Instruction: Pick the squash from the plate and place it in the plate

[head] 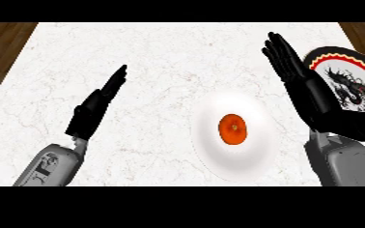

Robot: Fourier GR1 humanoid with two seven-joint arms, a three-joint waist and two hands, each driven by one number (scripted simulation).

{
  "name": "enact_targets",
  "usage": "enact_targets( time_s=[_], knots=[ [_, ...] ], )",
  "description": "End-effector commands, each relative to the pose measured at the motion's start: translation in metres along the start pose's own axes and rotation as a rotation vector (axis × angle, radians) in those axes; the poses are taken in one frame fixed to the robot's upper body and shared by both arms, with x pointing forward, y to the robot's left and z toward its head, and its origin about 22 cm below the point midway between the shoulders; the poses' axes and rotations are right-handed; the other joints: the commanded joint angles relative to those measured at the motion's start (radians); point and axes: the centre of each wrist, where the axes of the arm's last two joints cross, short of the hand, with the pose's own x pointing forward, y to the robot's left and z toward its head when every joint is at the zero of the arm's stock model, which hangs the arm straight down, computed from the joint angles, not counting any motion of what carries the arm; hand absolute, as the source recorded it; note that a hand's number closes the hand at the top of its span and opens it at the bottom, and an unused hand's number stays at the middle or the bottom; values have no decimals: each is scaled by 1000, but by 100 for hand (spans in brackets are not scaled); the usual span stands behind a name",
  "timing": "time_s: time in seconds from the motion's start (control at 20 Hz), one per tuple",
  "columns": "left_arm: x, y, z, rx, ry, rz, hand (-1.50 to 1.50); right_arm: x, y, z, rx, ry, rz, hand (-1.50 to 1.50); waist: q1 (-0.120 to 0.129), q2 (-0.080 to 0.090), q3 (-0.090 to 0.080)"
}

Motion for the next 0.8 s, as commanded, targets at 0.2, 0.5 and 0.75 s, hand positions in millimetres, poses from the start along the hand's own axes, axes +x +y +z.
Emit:
enact_targets(
  time_s=[0.2, 0.5, 0.75],
  knots=[
    [-52, -4, 28, 143, 294, 209, 0, 20, -32, -57, 196, -136, -96, 150, 101, 22, -14],
    [-64, -26, 39, 172, 356, 347, 0, -42, -84, -36, -34, -83, 122, -150, 61, 17, -12],
    [-62, -29, 43, 167, 359, 353, 0, -81, -104, -34, 62, -151, 27, -150, 51, 10, -13]
  ],
)
